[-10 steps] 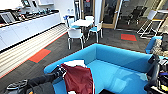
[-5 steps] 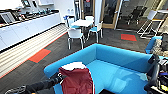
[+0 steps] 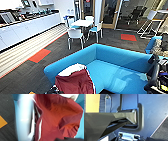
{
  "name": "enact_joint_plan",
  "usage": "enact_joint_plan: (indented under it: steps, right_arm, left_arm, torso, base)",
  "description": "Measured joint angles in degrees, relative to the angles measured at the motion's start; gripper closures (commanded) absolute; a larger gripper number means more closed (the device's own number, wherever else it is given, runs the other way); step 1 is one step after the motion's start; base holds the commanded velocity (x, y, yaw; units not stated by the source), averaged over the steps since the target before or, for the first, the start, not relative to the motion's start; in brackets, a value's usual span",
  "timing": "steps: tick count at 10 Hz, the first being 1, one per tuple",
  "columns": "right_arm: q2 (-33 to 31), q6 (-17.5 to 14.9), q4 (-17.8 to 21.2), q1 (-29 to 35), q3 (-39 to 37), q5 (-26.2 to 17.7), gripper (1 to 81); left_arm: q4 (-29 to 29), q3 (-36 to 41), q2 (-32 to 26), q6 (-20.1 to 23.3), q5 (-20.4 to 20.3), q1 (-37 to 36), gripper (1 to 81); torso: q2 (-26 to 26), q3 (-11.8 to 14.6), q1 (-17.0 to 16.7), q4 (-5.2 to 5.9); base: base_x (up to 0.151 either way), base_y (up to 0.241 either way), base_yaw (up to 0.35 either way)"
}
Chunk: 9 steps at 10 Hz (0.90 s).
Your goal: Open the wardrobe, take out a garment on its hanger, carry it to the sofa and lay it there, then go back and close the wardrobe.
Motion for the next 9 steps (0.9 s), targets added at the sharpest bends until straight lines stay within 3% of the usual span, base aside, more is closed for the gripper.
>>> enact_joint_plan:
  steps: [3, 7, 9]
  right_arm:
    - [0.0, 0.0, 0.0, -0.1, 0.0, 0.1, 1.0]
    - [0.1, -0.2, 0.0, -0.4, -0.1, 0.2, 1.0]
    - [0.1, -0.2, 0.0, -0.4, -0.1, 0.1, 1.0]
  left_arm:
    - [8.0, -3.5, -0.2, 0.0, -0.2, 5.0, 1.0]
    - [20.1, -5.1, 4.0, 0.0, -3.6, 16.1, 1.0]
    - [28.7, -5.5, 5.8, 0.0, 1.0, 21.1, 1.0]
  torso:
    - [0.0, 0.0, 0.0, 0.00]
    - [0.0, 0.0, -0.1, 0.00]
    - [0.0, 0.1, -0.1, 0.00]
  base:
    - [0.000, 0.000, 0.000]
    - [0.000, 0.000, 0.000]
    - [0.000, 0.000, 0.000]
